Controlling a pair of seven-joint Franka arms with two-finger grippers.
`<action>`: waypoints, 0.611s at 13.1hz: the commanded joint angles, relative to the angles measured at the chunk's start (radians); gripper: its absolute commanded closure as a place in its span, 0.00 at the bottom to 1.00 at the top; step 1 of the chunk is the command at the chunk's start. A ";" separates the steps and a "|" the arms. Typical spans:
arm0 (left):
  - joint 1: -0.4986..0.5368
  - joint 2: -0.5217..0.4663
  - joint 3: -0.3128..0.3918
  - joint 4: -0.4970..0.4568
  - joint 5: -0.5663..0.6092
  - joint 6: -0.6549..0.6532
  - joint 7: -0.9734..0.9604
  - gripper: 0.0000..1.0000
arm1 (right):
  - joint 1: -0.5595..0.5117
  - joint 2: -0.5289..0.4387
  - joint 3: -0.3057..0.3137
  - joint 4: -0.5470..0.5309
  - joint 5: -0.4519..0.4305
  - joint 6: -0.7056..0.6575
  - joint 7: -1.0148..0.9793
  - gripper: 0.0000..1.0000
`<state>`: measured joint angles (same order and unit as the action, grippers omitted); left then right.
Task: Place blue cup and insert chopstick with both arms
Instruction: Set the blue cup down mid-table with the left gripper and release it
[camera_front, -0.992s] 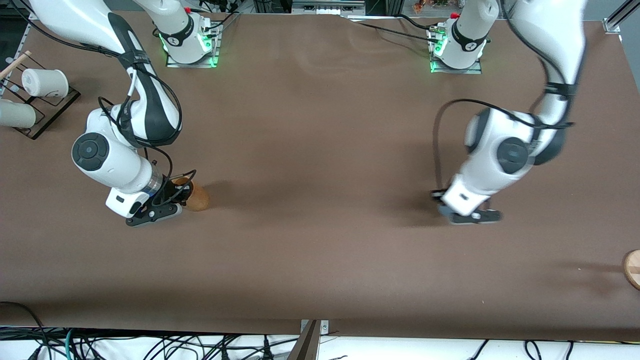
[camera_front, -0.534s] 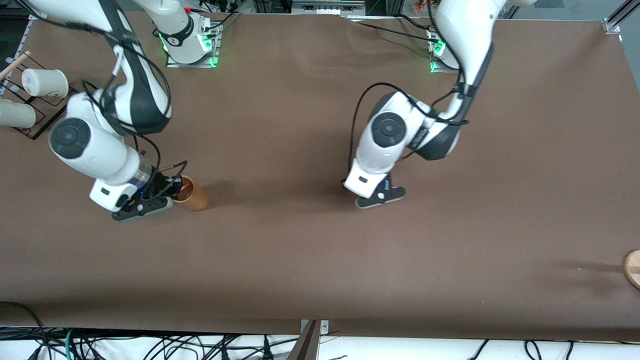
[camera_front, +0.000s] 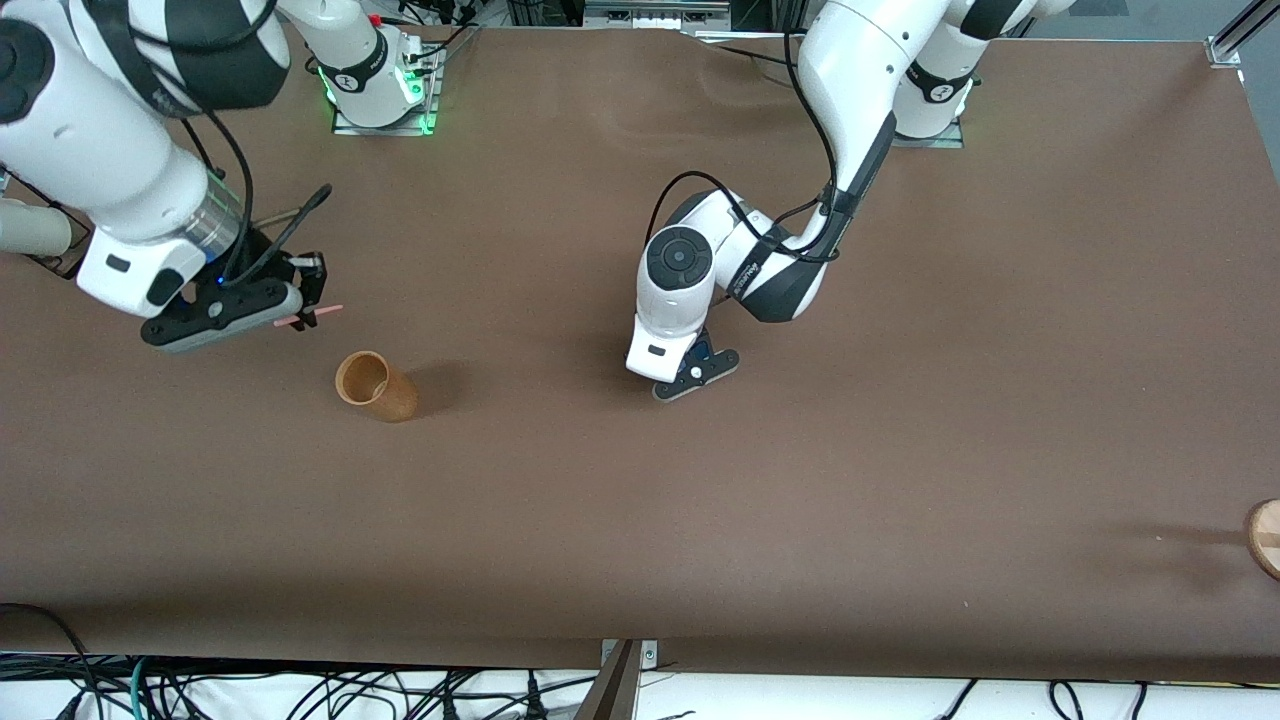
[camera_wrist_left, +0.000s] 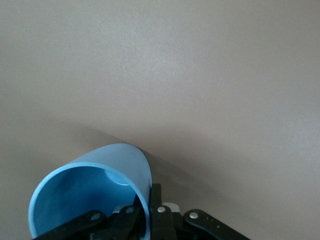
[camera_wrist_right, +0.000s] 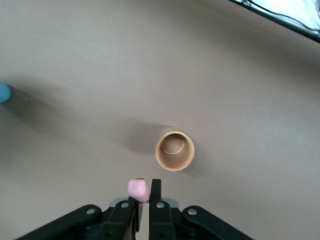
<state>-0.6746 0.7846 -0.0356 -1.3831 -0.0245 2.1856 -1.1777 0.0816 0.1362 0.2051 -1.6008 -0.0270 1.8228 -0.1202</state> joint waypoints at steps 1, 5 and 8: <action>-0.003 0.038 0.014 0.041 -0.014 0.013 -0.011 0.32 | 0.003 0.046 0.045 0.041 0.022 -0.014 0.048 1.00; 0.021 -0.010 0.005 0.145 -0.063 -0.186 0.003 0.00 | 0.110 0.101 0.053 0.042 0.076 0.078 0.227 1.00; 0.062 -0.072 0.009 0.260 -0.155 -0.406 0.090 0.00 | 0.185 0.141 0.054 0.061 0.073 0.121 0.351 1.00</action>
<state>-0.6437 0.7575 -0.0266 -1.1816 -0.1206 1.9008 -1.1635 0.2310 0.2458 0.2589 -1.5898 0.0363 1.9373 0.1623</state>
